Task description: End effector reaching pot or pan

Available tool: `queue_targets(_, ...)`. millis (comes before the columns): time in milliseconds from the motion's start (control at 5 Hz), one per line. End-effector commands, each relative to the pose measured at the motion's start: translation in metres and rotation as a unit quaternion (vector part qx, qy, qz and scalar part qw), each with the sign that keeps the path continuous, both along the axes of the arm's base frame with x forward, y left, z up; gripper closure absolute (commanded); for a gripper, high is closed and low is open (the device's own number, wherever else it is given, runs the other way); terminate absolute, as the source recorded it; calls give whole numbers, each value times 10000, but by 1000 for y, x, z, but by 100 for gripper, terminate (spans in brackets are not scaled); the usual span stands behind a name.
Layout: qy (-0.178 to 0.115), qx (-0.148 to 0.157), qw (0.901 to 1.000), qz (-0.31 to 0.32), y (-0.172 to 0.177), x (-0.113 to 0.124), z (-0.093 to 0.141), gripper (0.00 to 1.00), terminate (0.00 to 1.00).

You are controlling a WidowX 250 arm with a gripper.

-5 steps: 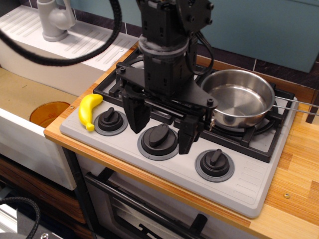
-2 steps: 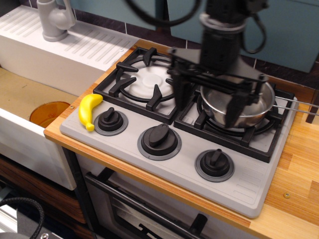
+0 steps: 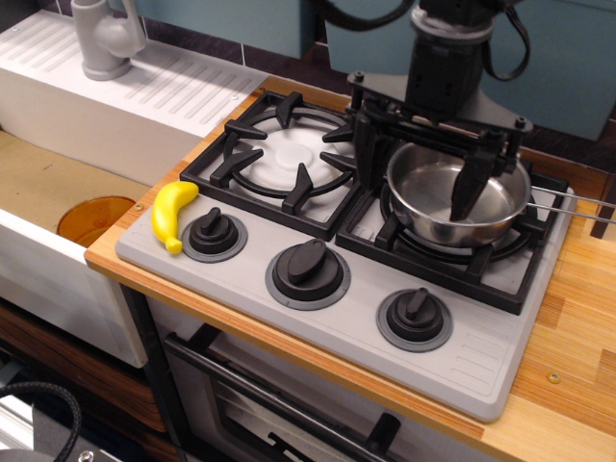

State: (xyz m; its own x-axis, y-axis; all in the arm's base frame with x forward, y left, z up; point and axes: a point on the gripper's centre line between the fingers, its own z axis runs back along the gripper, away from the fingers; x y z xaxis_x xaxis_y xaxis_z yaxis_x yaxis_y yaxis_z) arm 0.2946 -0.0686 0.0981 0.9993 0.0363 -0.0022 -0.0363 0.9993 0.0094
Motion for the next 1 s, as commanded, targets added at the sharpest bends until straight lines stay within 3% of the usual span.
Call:
queue_targets(0,-407,-32,9992,-13,12,41,20,0,0)
queue_targets(200,-511,75,9986,-88,21,54,14,0,0)
queue_targets(400,-740,19,9968,-309,28,62,-9,0,0)
queue_targets(800,-826,19,9957,-421,29,60,-26,0,0)
